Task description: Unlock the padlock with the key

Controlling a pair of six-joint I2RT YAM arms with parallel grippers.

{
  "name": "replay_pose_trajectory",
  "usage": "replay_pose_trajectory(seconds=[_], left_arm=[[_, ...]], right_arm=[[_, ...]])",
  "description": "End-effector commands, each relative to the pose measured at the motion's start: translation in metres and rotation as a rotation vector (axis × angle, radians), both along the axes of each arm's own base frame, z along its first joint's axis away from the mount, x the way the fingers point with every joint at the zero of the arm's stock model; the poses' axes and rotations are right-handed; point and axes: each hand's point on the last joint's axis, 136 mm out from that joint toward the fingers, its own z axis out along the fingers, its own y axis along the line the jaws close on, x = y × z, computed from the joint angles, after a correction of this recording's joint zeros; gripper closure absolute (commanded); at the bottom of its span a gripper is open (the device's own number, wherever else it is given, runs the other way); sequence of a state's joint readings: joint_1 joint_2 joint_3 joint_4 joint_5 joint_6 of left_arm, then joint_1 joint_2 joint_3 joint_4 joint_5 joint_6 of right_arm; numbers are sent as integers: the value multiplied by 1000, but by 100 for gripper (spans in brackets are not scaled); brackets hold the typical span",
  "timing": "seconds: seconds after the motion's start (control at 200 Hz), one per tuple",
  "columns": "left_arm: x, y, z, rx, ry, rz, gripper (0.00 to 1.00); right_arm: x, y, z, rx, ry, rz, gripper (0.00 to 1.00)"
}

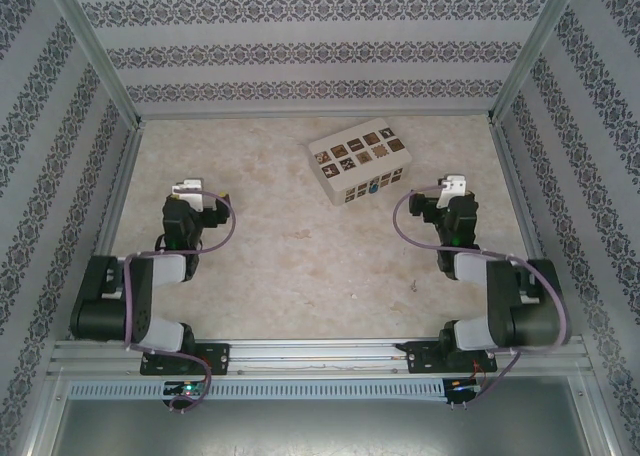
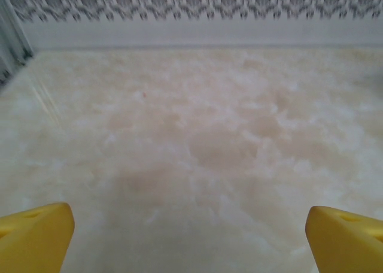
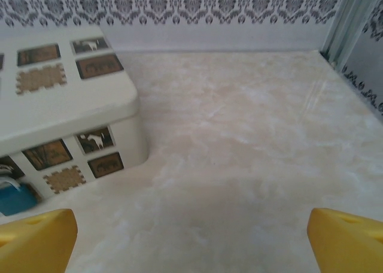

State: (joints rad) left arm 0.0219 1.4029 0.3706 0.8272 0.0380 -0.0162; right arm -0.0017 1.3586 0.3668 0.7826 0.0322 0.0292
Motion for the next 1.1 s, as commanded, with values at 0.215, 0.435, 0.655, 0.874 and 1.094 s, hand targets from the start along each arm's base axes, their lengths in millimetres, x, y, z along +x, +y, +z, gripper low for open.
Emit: replay_pose_trajectory(seconds=[0.215, 0.435, 0.655, 0.874, 1.094], left_arm=[[-6, 6, 50, -300, 94, 136, 1], [0, -25, 58, -575, 142, 59, 1], [0, -66, 45, -613, 254, -43, 1], [0, -125, 38, -667, 376, -165, 0], [10, -189, 37, -727, 448, -300, 0]], right_arm=[[-11, 7, 46, 131, 89, -3, 2], [-1, 27, 65, 348, 141, 68, 2], [26, 40, 73, 453, 219, 134, 2], [53, 41, 56, 539, 301, 128, 2], [85, 39, 45, 575, 345, 117, 1]])
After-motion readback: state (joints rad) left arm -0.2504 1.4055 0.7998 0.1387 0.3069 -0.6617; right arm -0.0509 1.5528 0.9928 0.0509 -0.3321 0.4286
